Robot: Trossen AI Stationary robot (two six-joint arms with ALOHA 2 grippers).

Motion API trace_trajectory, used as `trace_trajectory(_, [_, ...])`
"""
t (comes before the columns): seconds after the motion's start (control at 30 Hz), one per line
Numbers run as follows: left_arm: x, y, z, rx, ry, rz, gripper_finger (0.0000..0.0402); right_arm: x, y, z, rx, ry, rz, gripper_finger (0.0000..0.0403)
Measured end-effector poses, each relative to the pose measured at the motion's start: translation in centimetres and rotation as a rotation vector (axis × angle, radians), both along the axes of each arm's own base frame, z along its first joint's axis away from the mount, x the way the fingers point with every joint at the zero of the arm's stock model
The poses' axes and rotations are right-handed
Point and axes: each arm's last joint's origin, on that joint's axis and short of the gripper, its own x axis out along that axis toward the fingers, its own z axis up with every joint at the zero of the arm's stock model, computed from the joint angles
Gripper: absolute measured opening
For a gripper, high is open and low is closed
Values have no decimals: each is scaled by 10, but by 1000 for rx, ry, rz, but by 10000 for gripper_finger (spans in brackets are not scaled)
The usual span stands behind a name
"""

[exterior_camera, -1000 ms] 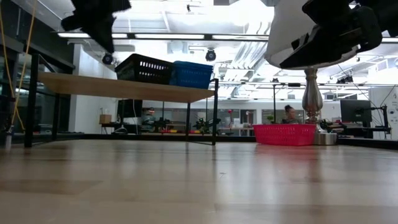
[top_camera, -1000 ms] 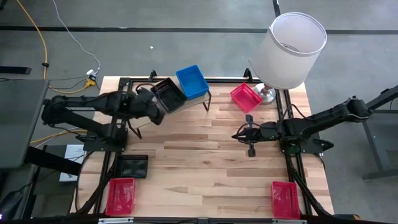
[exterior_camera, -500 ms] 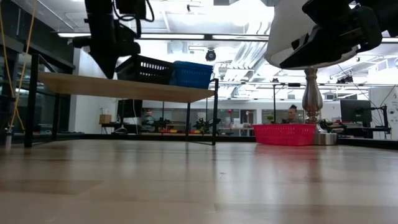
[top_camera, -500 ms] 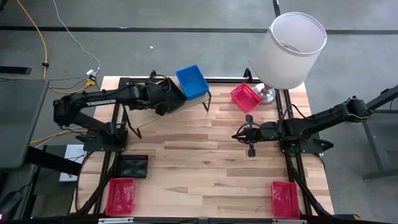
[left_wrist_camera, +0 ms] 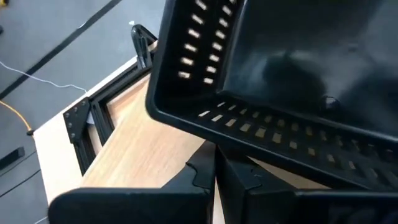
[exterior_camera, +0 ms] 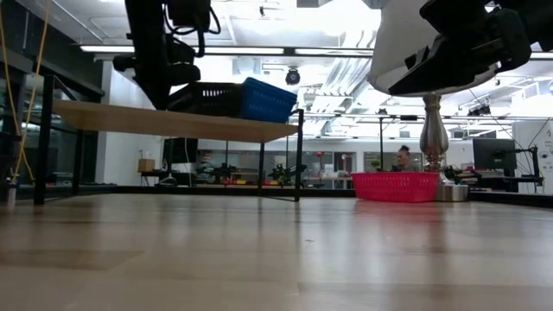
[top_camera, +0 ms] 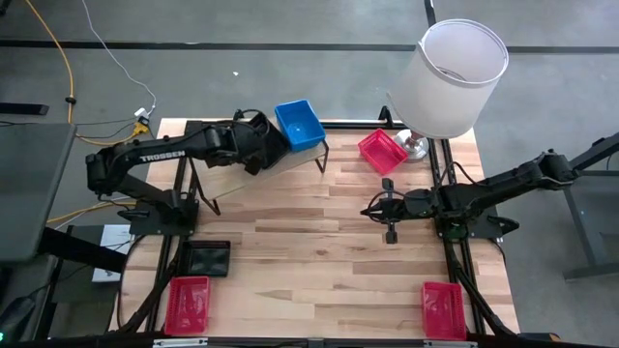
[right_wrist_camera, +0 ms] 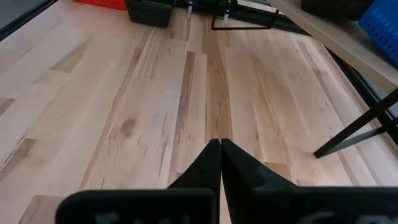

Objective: Stack baskets on shelf by color
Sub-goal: Stack the right black bin on top of the other black bin on the shelf

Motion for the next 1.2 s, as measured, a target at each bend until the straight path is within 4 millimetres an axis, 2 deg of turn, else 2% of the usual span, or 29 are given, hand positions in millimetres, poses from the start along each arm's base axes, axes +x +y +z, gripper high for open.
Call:
trace_trajectory(0.3, [-8,-13,15,8,-67,-51,0,0,0,0,1,0,1,0])
trace_trajectory(0.53, [-24,-22,30,45,-149,5,0,0,0,0,1,0,2,0])
trace_trajectory(0.67, [-29,-16,30,61,-147,65,0,0,0,0,1,0,1,0])
trace_trajectory(0.93, [-20,-1,20,0,-140,56,0,0,0,0,2,0,1,0])
trace_trajectory(1.2, [-23,6,19,65,-96,104,0,0,0,0,2,0,1,0])
